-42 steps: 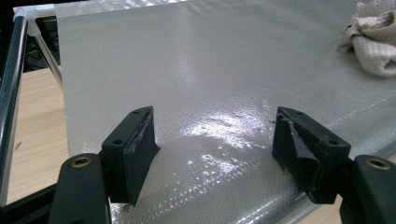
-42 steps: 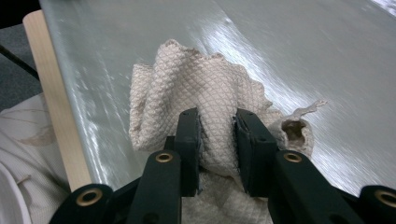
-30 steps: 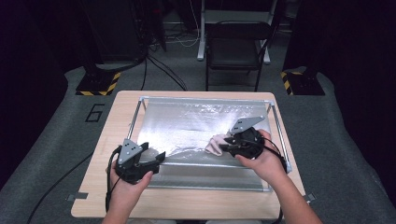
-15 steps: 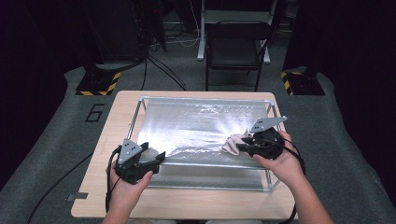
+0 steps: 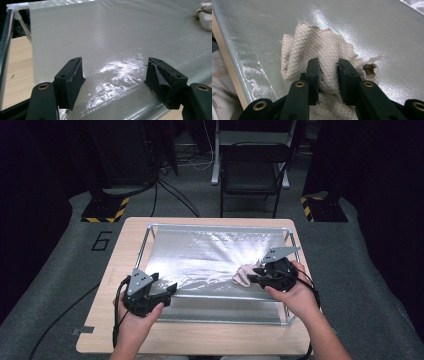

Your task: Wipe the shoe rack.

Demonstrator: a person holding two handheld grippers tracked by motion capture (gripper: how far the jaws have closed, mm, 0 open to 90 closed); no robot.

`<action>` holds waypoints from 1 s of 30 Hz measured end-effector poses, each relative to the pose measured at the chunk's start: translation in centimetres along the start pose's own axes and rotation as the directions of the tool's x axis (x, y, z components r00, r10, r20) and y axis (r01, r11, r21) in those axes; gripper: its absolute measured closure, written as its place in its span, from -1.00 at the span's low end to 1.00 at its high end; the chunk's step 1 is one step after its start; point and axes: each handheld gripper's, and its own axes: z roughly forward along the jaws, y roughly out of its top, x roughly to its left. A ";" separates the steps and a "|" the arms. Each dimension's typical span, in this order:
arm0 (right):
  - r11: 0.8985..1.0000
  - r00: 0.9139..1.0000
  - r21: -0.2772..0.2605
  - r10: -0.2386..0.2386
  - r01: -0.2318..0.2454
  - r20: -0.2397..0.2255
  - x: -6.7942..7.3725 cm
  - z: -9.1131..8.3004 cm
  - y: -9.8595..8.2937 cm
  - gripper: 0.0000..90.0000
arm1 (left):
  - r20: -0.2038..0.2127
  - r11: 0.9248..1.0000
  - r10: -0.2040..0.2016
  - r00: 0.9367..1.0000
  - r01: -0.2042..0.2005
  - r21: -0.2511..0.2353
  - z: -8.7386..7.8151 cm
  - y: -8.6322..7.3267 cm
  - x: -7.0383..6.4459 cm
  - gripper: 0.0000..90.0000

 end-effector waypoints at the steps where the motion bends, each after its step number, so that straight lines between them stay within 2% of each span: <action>1: 1.000 1.000 -0.009 -0.015 0.015 -0.002 0.0 0.1 0.1 0.60 | 0.006 1.000 0.003 1.000 -0.003 0.002 0.0 0.1 -0.1 -0.34; 4: 1.000 1.000 0.004 -0.003 0.003 -0.005 0.5 0.3 0.4 0.60 | 0.017 1.000 0.016 1.000 -0.017 0.008 0.1 0.2 -0.5 -0.32; 5: 1.000 1.000 -0.003 -0.028 0.028 -0.006 0.5 0.4 0.6 0.60 | 0.023 1.000 0.020 1.000 -0.020 0.009 0.2 0.2 -0.6 -0.32; 7: 1.000 1.000 0.002 -0.029 0.029 -0.009 0.7 0.6 0.8 0.60 | 0.031 1.000 0.024 0.999 -0.024 0.009 0.2 0.3 -0.8 -0.32; 8: 1.000 1.000 0.006 -0.007 0.007 -0.009 0.9 0.6 0.8 0.60 | 0.035 1.000 0.026 0.999 -0.026 0.006 0.3 0.3 -0.9 -0.32; 9: 0.999 0.999 -0.008 -0.031 0.031 -0.010 0.8 0.8 0.9 0.60 | 0.037 1.000 0.024 0.999 -0.025 0.007 0.4 0.3 -1.0 -0.32; 10: 1.000 1.000 0.013 -0.003 0.003 -0.015 1.1 0.7 1.0 0.60 | 0.039 1.000 0.024 0.999 -0.024 0.007 0.4 0.3 -1.0 -0.32; 11: 0.999 0.999 0.005 -0.033 0.033 -0.017 0.9 0.9 1.1 0.60 | 0.042 1.000 0.023 0.999 -0.024 0.007 0.4 0.3 -1.0 -0.32; 12: 1.000 1.000 0.002 -0.011 0.011 -0.013 1.1 1.0 1.1 0.60 | 0.043 1.000 0.018 0.999 -0.018 0.002 0.5 0.2 -1.0 -0.32; 13: 1.000 1.000 -0.003 -0.024 0.024 -0.013 1.1 1.1 1.2 0.60 | 0.047 1.000 0.017 0.999 -0.017 0.002 0.5 0.2 -0.9 -0.31; 14: 1.000 1.000 -0.010 -0.005 0.005 -0.009 1.3 1.3 1.3 0.60 | 0.050 1.000 0.016 0.999 -0.016 0.003 0.5 0.2 -0.9 -0.31; 16: 1.000 1.000 -0.001 -0.019 0.019 -0.014 1.4 1.5 1.5 0.60 | 0.053 1.000 0.008 0.999 -0.008 -0.003 0.6 0.1 -0.8 -0.31; 17: 1.000 1.000 -0.002 -0.008 0.008 -0.012 1.5 1.7 1.7 0.60 | 0.052 1.000 0.005 0.999 -0.005 -0.007 0.6 0.1 -0.8 -0.31; 18: 0.999 0.999 -0.023 -0.036 0.036 -0.009 1.4 1.9 1.7 0.60 | 0.052 1.000 0.006 0.999 -0.006 -0.005 0.6 0.1 -0.8 -0.31; 19: 1.000 1.000 -0.002 -0.004 0.004 -0.010 1.7 1.9 1.9 0.60 | 0.048 1.000 0.007 0.999 -0.007 -0.005 0.6 0.1 -0.8 -0.31; 20: 0.999 0.999 -0.008 -0.034 0.034 -0.012 1.6 2.0 2.0 0.60 | 0.045 1.000 0.009 0.999 -0.008 -0.006 0.6 0.1 -0.8 -0.31; 21: 0.999 1.000 -0.013 -0.030 0.030 -0.008 1.7 2.0 2.0 0.59 | 0.043 1.000 0.008 0.999 -0.008 -0.005 0.6 0.1 -0.9 -0.30; 22: 1.000 1.000 0.000 -0.029 0.029 -0.012 1.8 1.9 1.9 0.59 | 0.041 1.000 0.011 0.999 -0.011 -0.004 0.6 0.0 -0.9 -0.30; 23: 1.000 1.000 -0.005 -0.018 0.018 -0.016 1.9 1.8 1.9 0.59 | 0.040 1.000 0.011 0.999 -0.011 0.000 0.6 0.0 -0.9 -0.30; 25: 0.999 0.999 -0.021 -0.025 0.024 -0.029 1.9 1.7 1.6 0.59 | 0.036 1.000 0.012 0.999 -0.012 0.001 0.6 0.0 -0.9 -0.29; 30: 1.000 0.998 -0.022 -0.013 0.012 -0.056 1.9 0.6 0.6 0.59 | 0.035 1.000 0.008 0.999 -0.008 0.002 0.6 0.1 -0.9 -0.29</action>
